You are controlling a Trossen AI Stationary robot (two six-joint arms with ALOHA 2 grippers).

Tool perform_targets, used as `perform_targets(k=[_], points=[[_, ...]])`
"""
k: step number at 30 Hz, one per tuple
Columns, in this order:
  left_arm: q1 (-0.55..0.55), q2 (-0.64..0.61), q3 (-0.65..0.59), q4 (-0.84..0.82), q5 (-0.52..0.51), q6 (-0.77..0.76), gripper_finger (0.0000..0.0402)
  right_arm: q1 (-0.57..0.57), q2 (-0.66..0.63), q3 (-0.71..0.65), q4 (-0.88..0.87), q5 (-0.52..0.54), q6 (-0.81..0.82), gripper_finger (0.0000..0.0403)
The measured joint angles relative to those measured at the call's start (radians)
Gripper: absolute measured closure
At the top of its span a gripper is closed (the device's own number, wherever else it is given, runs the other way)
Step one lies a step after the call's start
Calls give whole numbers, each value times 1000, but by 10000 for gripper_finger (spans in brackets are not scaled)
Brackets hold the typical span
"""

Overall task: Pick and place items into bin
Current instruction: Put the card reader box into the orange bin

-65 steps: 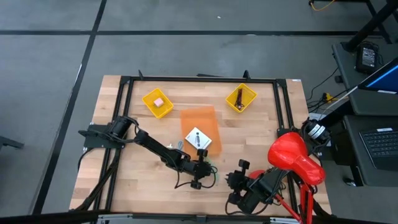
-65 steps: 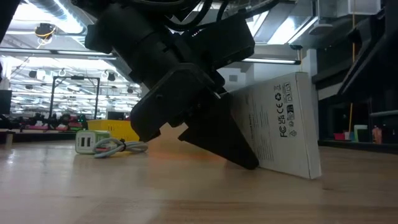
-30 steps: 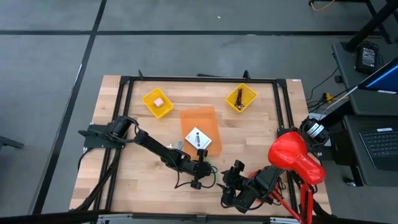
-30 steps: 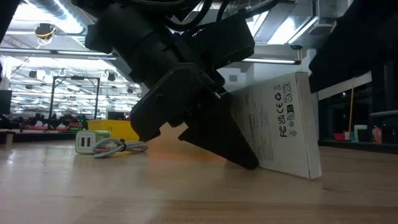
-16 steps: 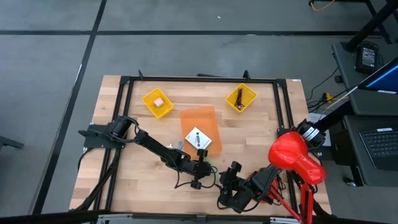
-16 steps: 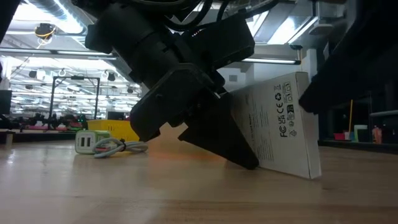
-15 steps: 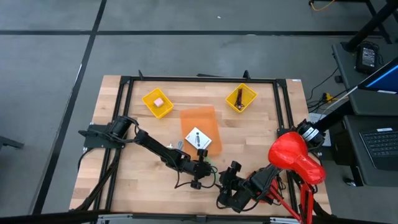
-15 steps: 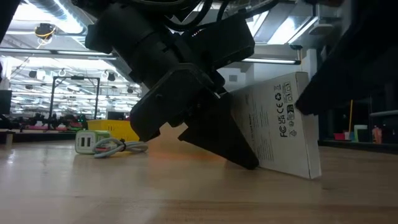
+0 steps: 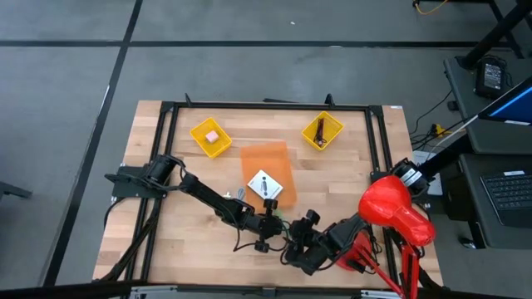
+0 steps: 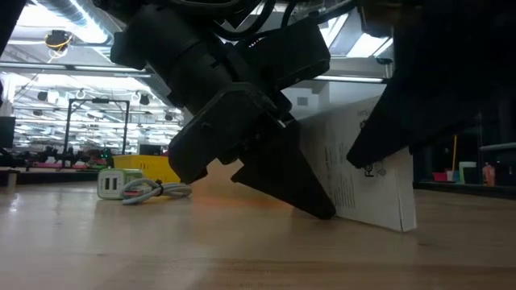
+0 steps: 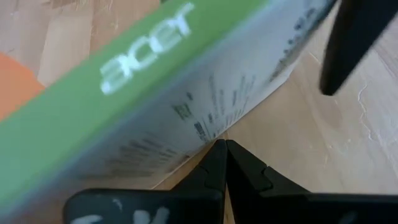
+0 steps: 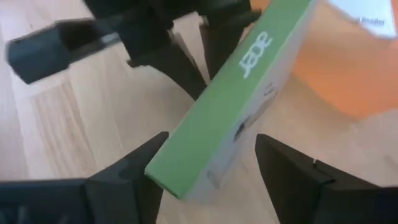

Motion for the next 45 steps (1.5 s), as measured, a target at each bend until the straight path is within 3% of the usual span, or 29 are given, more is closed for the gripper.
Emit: perform_targets(k=[4,11,21,29,36,41,45], points=[[0,0,0,0,0,1,400,-13,0,0,-6,-31,22,228],[-2,0,0,1,-8,3,400,-16,-2,0,-77,-22,59,373],[-19,-16,-1,9,15,56,400,-13,-13,3,-169,-45,100,374],[-49,-108,-1,-34,32,117,400,11,-53,-1,-206,-71,89,374],[-67,-219,-9,-84,16,169,400,42,-68,-1,-219,-9,74,374],[-65,-313,-158,82,8,128,400,65,-69,-1,-227,37,72,374],[-69,-404,-298,268,-62,100,400,76,-69,-1,-230,64,70,374]])
